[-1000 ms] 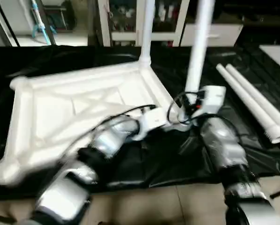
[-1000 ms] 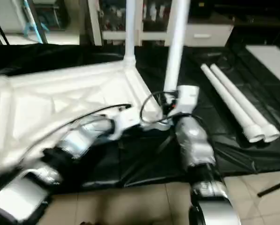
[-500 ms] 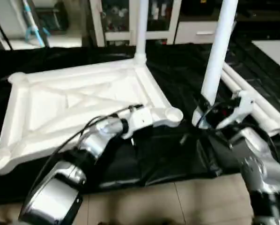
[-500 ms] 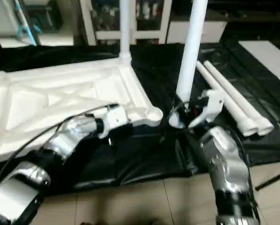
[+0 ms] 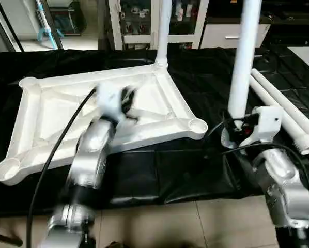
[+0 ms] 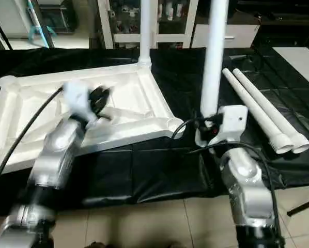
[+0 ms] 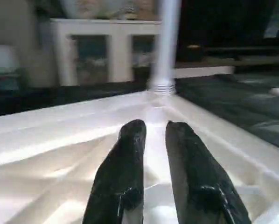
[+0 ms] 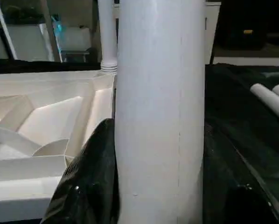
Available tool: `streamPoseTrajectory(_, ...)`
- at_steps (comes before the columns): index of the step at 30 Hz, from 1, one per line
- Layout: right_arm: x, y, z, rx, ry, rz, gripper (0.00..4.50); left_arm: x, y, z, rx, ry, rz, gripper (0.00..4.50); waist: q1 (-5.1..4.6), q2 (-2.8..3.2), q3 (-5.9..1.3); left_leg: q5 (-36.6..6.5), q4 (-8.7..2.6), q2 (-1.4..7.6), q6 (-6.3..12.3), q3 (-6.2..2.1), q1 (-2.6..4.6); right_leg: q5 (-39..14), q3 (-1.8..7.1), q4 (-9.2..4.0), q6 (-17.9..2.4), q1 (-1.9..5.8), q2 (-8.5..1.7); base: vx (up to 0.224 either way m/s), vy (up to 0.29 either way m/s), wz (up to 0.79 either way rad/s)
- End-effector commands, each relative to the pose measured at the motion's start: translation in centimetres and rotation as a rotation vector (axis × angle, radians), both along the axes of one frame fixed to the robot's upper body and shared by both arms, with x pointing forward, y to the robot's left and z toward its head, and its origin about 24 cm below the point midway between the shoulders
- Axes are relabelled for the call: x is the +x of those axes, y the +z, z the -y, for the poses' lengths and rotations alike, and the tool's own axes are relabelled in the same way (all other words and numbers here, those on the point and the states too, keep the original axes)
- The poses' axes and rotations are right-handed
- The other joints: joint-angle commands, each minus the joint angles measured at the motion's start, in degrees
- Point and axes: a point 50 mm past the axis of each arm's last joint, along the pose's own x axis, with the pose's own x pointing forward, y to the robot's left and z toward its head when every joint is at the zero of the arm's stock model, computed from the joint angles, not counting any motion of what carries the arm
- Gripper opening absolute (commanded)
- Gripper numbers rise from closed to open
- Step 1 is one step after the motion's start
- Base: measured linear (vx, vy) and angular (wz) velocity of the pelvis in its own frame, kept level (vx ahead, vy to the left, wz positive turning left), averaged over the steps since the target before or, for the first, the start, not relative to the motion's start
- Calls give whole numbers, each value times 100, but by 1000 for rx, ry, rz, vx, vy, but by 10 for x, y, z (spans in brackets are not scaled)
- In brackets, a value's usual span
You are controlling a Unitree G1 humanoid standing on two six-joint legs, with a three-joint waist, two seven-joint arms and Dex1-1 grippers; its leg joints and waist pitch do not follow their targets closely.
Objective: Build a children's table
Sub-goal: Insert table leg to table base
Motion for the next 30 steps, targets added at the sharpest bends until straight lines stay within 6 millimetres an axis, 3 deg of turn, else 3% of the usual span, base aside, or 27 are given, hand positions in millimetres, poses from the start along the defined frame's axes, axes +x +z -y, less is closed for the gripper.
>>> streamPoseTrajectory(1,-2,7,2,-11,-32,39,185,-6,3,1,45,41,10,96,-88,149,-419,-725,-743,690,2198,-893,361,-722,46,196,-1323,31,-6,-31,-159,59)
streamPoseTrajectory(2,-3,6,1,-20,-36,37,185,-11,-1,-2,60,72,2,96,-91,140,-402,-754,-771,607,2294,-947,293,-731,85,211,-1493,61,-29,-21,-204,65)
streamPoseTrajectory(3,-3,4,0,-25,-36,29,185,-15,-6,-3,65,97,-14,96,-28,-44,-367,-1201,-724,189,1984,-896,44,-932,159,-53,-2005,259,-116,-21,-204,65)
streamPoseTrajectory(4,-3,4,0,-25,-36,29,185,-15,-6,-3,65,97,-14,96,-28,-44,-367,-1201,-724,189,1984,-896,44,-932,159,-53,-2005,259,-116,-31,-232,57)
streamPoseTrajectory(5,-3,3,1,-22,-36,21,185,-17,-8,-1,63,96,-29,96,89,-231,-370,-1299,61,-347,1295,-454,-259,-1787,153,-635,-2148,460,-500,-40,-227,58)
streamPoseTrajectory(6,-2,2,1,-22,-38,19,185,-17,-8,0,62,98,-36,96,249,-238,-280,-1110,1221,-202,850,195,-271,-2429,-29,-976,-1814,455,-916,-40,-227,58)
streamPoseTrajectory(7,-2,0,1,-25,-36,11,185,-17,-7,0,65,108,-29,96,273,-244,-226,-1098,1241,-107,779,223,-303,-2550,-200,-979,-1559,478,-976,-45,-219,52)
streamPoseTrajectory(8,-2,-1,1,-26,-35,7,185,-17,-6,0,66,112,-26,96,298,-162,-193,-1193,1192,-11,694,236,-149,-2801,-359,-1039,-1287,401,-1034,-23,-201,51)
streamPoseTrajectory(9,-1,-1,0,-28,-35,5,185,-18,-5,0,64,115,-27,96,260,-48,-275,-1544,765,199,717,176,-72,-2753,-554,-971,-778,647,-960,-23,-201,51)
streamPoseTrajectory(10,-1,-1,-1,-27,-33,3,185,-17,-4,0,61,118,-32,96,262,72,-359,-1486,463,350,752,83,39,-2321,-661,-902,-606,750,-780,-9,-198,71)
streamPoseTrajectory(11,0,-2,-2,-23,-42,-12,185,-17,-4,0,53,130,-44,96,97,328,-497,-686,-361,1424,1597,-1046,547,-1217,-626,288,-24,314,-171,6,-208,71)
streamPoseTrajectory(12,0,-2,-2,-17,-46,-19,185,-16,-4,0,60,134,-48,96,-125,177,-510,523,-265,1536,2540,-1376,791,-1651,-62,959,60,-404,-107,6,-208,71)
streamPoseTrajectory(13,0,-3,-2,-6,-54,-29,185,-17,-4,1,77,143,-55,96,-78,175,-444,1571,-172,1227,3145,-1381,632,-1535,326,1131,-149,-550,-118,1,-204,61)
streamPoseTrajectory(14,-1,-6,-3,-1,-53,-50,185,-17,-4,3,62,127,-57,96,-61,234,-471,2010,-160,1404,2942,-1023,702,-1133,478,1074,-191,-642,-225,-43,-227,40)
streamPoseTrajectory(15,-2,-7,-3,1,-52,-64,185,-18,-5,4,49,114,-58,96,11,110,-432,1905,-133,879,2861,-570,422,-255,586,755,-237,-389,-134,-43,-227,40)
streamPoseTrajectory(16,-3,-9,-4,-18,-50,-76,185,-20,-5,6,35,90,-70,96,70,1,-435,1402,-78,556,2725,-343,299,190,658,420,-396,-233,-119,-50,-266,10)
streamPoseTrajectory(17,-4,-10,-4,-37,-45,-84,185,-21,-6,7,39,81,-77,96,402,-396,-503,-595,1036,-433,1788,190,-213,777,1005,-362,-1456,371,-540,-29,-283,5)
streamPoseTrajectory(18,-5,-10,-4,-40,-36,-84,185,-23,-7,9,17,69,-85,96,459,-362,-450,-701,986,-386,1255,159,-188,800,1050,-326,-1062,388,-619,-29,-283,5)
streamPoseTrajectory(19,-7,-10,-6,-36,-29,-84,185,-25,-7,9,4,61,-87,96,465,-476,-349,-499,703,-346,530,108,-131,631,966,-324,197,369,-592,-35,-258,0)
streamPoseTrajectory(21,-10,-13,-9,-22,-13,-89,185,-30,-7,9,8,50,-76,96,459,-305,-353,-580,250,-127,284,-51,-27,-209,979,-361,1443,500,-696,-59,-211,-9)
streamPoseTrajectory(22,-10,-15,-10,-29,-6,-89,185,-31,-7,7,12,58,-75,96,352,-315,-324,-597,46,-53,355,-116,-16,-320,852,-401,1745,487,-503,-66,-183,-12)
streamPoseTrajectory(23,-11,-16,-12,-36,0,-89,185,-31,-7,6,15,70,-73,96,354,-212,-349,-669,-28,-24,311,-152,48,-666,760,-420,1844,486,-419,-68,-147,-7)
streamPoseTrajectory(24,-10,-16,-14,-40,7,-89,185,-31,-7,4,16,78,-74,96,311,-151,-310,-1270,-137,76,215,-115,230,-1893,714,-581,1763,397,-365,-68,-147,-7)
streamPoseTrajectory(26,-9,-16,-16,-47,19,-88,185,-32,-6,2,23,87,-69,96,240,-148,-230,-2018,-289,141,37,-36,426,-3485,595,-768,1183,374,-327,-28,-37,1)
streamPoseTrajectory(27,-8,-15,-17,-48,24,-85,185,-32,-5,2,25,93,-68,96,176,-179,-215,-2395,-346,178,32,-2,565,-3891,525,-863,843,396,-304,0,0,0)
streamPoseTrajectory(29,-6,-10,-17,-39,25,-73,185,-32,-4,2,19,96,-67,96,112,-126,-159,-2903,-420,254,125,10,761,-3991,382,-943,469,405,-295,0,0,0)
streamPoseTrajectory(30,-5,-7,-17,-30,30,-63,185,-33,-3,3,22,94,-64,96,77,-100,-157,-3014,-514,343,155,-37,748,-3639,313,-913,301,510,-320,0,0,0)
